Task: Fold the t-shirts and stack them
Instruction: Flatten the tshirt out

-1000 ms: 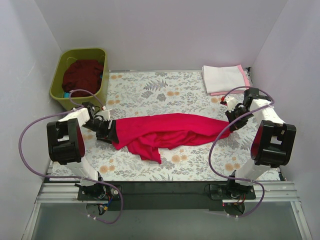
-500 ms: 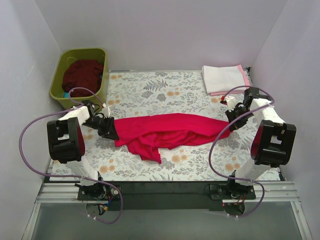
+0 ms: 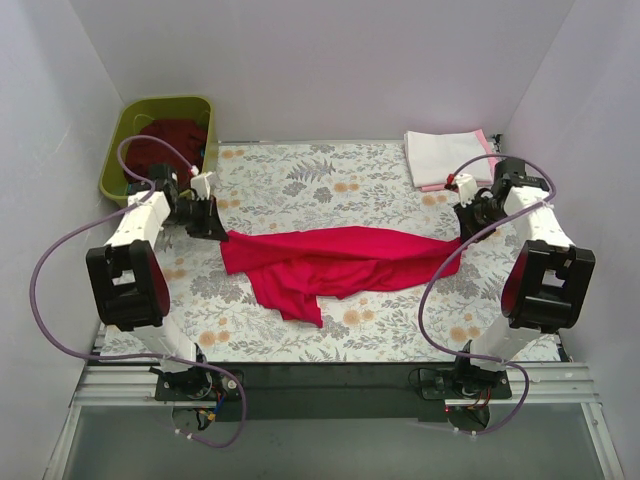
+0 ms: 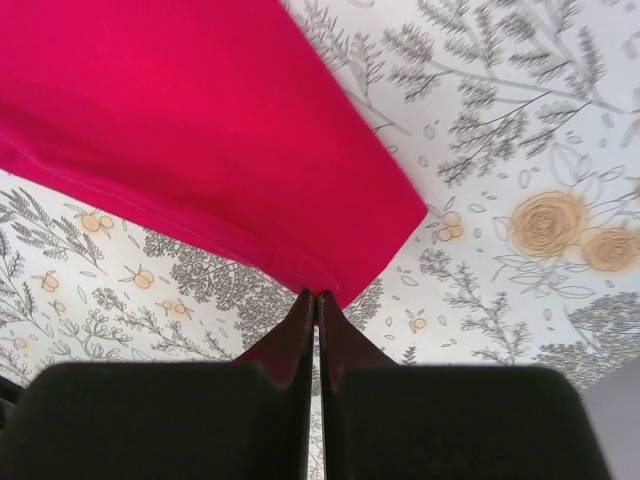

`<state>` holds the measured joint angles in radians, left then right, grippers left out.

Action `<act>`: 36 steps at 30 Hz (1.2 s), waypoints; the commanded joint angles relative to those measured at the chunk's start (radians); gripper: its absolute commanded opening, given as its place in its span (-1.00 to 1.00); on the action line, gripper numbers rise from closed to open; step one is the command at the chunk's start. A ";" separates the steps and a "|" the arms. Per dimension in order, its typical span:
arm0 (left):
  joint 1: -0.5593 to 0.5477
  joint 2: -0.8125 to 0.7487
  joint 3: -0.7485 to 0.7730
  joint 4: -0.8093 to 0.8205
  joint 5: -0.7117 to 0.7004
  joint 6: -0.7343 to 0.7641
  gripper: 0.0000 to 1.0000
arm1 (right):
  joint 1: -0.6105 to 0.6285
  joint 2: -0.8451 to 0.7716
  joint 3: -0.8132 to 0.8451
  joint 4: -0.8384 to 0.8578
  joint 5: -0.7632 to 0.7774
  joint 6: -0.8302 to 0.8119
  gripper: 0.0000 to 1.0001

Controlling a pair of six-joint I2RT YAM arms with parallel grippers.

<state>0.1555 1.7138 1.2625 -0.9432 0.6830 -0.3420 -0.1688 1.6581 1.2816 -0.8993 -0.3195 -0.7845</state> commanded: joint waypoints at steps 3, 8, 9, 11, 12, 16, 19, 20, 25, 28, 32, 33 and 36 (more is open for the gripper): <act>0.004 -0.065 0.133 0.047 -0.053 -0.045 -1.00 | 0.002 -0.004 0.129 -0.016 -0.053 0.013 -0.97; 0.004 -0.057 0.337 0.096 -0.089 -0.103 -1.00 | 0.002 -0.003 0.303 -0.016 -0.092 0.057 -0.97; 0.004 -0.051 0.381 0.110 -0.098 -0.115 -1.00 | 0.003 -0.003 0.344 -0.015 -0.102 0.068 -0.97; 0.004 -0.022 0.547 0.115 -0.124 -0.144 -1.00 | 0.003 0.005 0.488 -0.015 -0.112 0.106 -0.97; 0.004 -0.011 0.608 0.113 -0.134 -0.153 -1.00 | 0.002 0.008 0.533 -0.015 -0.110 0.117 -0.97; 0.004 0.003 0.816 0.161 -0.180 -0.199 -1.00 | 0.000 0.011 0.764 -0.007 -0.104 0.177 -0.97; 0.004 -0.055 0.868 0.237 -0.212 -0.242 -1.00 | -0.001 -0.017 0.890 0.006 -0.090 0.220 -0.97; 0.004 -0.080 0.862 0.265 -0.224 -0.258 -1.00 | -0.001 -0.032 0.907 0.034 -0.086 0.234 -0.97; 0.004 -0.318 0.731 0.449 -0.324 -0.316 -1.00 | -0.005 -0.228 0.837 0.170 -0.033 0.283 -0.97; 0.004 -0.457 0.664 0.511 -0.411 -0.330 -1.00 | -0.003 -0.378 0.730 0.287 0.017 0.298 -0.97; 0.004 -0.621 0.599 0.563 -0.480 -0.321 -1.00 | -0.003 -0.567 0.601 0.424 0.083 0.306 -0.97; 0.004 -0.661 0.578 0.592 -0.484 -0.313 -1.00 | -0.005 -0.601 0.584 0.466 0.106 0.307 -0.97; 0.004 -0.782 0.532 0.636 -0.536 -0.292 -1.00 | -0.003 -0.719 0.532 0.516 0.138 0.311 -0.97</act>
<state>0.1535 1.0206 1.8294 -0.4053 0.2615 -0.6567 -0.1635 1.0107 1.8427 -0.5510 -0.2775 -0.4923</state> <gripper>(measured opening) 0.025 0.021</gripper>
